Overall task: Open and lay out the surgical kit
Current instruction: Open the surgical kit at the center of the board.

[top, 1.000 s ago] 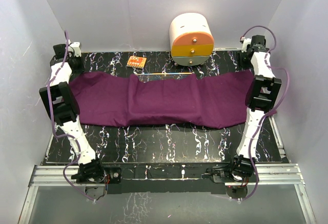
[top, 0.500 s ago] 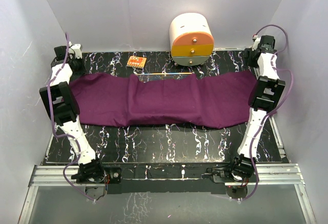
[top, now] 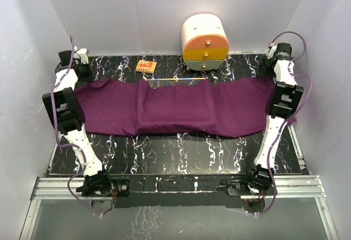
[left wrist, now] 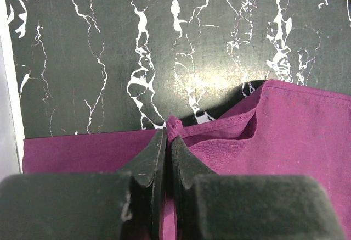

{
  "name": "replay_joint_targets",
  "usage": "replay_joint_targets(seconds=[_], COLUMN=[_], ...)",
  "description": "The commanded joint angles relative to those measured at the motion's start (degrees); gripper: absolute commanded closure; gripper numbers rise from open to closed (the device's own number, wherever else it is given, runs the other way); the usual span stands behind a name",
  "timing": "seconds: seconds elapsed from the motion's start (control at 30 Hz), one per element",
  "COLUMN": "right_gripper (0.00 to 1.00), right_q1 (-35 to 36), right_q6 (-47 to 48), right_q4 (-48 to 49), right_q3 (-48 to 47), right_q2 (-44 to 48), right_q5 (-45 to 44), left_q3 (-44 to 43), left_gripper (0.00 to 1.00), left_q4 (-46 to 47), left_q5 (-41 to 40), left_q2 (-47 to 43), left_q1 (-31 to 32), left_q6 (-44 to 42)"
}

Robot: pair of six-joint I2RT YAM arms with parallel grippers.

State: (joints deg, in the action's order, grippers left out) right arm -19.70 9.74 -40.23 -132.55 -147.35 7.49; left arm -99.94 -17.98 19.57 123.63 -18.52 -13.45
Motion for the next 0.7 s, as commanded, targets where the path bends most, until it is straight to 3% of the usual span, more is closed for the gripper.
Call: replay_joint_targets(seconds=[0.0,0.13,0.27,0.67], right_gripper=[0.35,0.41,0.56,0.86], right_q1=[-1.3,-1.8,-2.2,-2.3], right_q6=[-0.4,0.0,0.2,0.1], right_q4=[1.2,0.4,-0.2,-1.9], right_q3=[0.0,1.2,2.5,2.7], right_q2=[-1.1,-1.5,-1.1,0.0], right_q5=[0.2,1.3,2.3,4.6], left_q3=[0.3,0.9,1.7,3.2], left_gripper=[1.0,1.0,1.0,1.0], left_q4=[0.3,0.4,0.6,0.9], left_q5=[1.9,2.0,1.8,1.4], left_q2=[-4.8,-5.1,-5.5,-6.5], left_q1=[0.2,0.1,0.2,0.2], left_q6=[0.2,0.3,0.0,-0.8])
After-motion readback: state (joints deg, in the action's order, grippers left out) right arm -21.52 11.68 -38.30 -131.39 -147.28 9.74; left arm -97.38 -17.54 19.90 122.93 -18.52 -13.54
